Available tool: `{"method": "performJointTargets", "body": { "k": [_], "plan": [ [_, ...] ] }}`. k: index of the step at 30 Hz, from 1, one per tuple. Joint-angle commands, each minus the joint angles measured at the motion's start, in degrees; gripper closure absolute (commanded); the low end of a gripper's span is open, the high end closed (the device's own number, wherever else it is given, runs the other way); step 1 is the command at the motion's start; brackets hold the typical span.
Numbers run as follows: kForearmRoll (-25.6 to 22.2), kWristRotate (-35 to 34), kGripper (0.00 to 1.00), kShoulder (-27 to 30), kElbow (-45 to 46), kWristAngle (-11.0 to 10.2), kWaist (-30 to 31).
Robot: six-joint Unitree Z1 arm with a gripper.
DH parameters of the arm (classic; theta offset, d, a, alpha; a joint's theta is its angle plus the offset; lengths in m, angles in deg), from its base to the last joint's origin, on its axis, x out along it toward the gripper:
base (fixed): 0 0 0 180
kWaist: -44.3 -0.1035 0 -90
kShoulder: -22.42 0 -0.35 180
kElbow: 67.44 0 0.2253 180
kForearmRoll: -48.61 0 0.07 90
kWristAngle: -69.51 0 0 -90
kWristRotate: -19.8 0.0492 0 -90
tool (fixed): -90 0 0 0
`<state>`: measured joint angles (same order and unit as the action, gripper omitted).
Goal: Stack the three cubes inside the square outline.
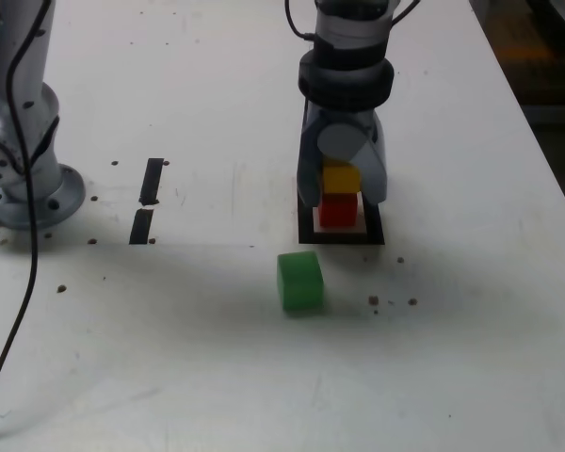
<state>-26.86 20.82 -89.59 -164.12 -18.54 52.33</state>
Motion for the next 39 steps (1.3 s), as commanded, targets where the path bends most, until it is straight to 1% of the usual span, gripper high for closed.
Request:
{"method": "performJointTargets", "body": {
  "k": [1,5,17,20,24,32,39],
  "plan": [
    [-0.08,-0.02,0.52,-0.29,0.01,-0.02,-0.11],
    [-0.11,-0.03,0.42,-0.62,-0.18,0.01,-0.11],
    [-0.81,-0.05,0.19,-0.75,-0.43,-0.02,-0.11],
    [-1.33,-0.23,0.16,-0.41,-0.37,-0.27,-0.11],
    [-2.22,-0.78,0.15,0.73,-0.26,-1.02,-0.04],
    [-5.26,-2.67,0.14,5.31,-0.97,-3.55,0.85],
    [-9.02,-7.32,0.1,10.49,-2.4,-5.89,4.45]
  ]
}}
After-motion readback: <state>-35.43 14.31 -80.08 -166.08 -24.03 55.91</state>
